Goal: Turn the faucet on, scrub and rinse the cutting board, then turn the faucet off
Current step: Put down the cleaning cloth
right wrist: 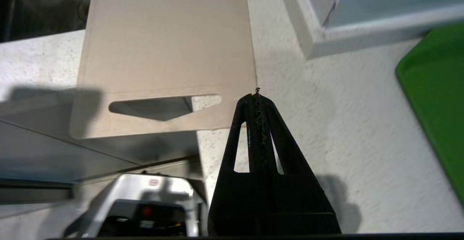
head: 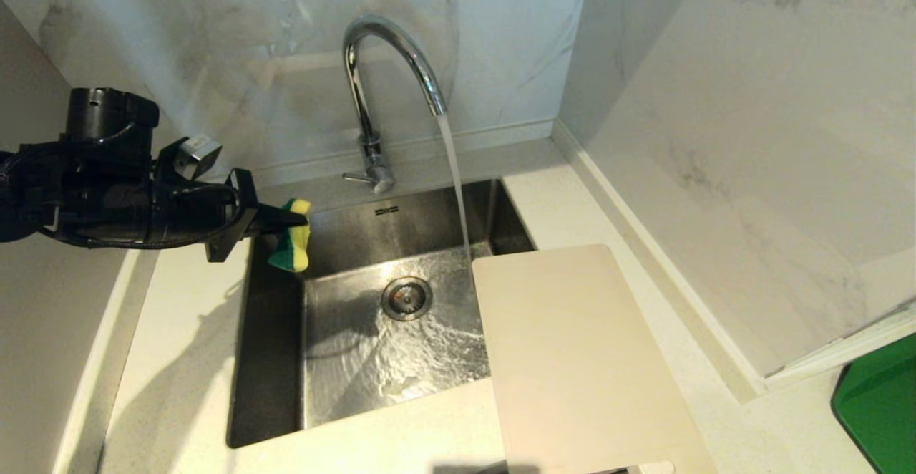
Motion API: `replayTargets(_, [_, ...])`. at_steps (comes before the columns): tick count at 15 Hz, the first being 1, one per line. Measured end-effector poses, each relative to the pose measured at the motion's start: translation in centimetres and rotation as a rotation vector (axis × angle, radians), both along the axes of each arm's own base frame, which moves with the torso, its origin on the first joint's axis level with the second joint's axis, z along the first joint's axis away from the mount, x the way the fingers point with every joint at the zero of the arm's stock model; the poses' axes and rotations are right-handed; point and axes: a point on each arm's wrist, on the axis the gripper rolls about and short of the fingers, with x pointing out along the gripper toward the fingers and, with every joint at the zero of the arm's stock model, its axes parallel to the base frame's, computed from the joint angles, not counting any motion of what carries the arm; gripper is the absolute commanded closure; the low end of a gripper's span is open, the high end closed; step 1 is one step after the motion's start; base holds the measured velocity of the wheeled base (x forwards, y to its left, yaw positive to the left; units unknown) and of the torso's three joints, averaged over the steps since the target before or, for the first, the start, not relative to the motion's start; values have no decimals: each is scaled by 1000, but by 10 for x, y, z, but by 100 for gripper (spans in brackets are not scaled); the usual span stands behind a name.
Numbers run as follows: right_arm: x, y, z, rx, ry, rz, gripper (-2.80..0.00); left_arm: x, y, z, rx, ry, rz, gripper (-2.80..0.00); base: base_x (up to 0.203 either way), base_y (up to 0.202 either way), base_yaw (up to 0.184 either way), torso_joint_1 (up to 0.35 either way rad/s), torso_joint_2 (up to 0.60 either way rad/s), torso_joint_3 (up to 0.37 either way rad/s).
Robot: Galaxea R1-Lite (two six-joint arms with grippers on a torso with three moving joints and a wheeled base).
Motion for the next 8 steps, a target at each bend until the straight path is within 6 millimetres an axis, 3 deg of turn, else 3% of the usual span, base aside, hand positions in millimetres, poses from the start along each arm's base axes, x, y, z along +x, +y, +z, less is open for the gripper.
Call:
replayTargets(4, [-2,0,-5,71,-11,-1,0,5,-1,-4,2,-1,-1,0,0,0,0,0,0,0])
replayTargets(8, [-4,0,-9,-78,-29,7,0,7,-1,-6,6,0,0,0,0,0,0,0,0,0])
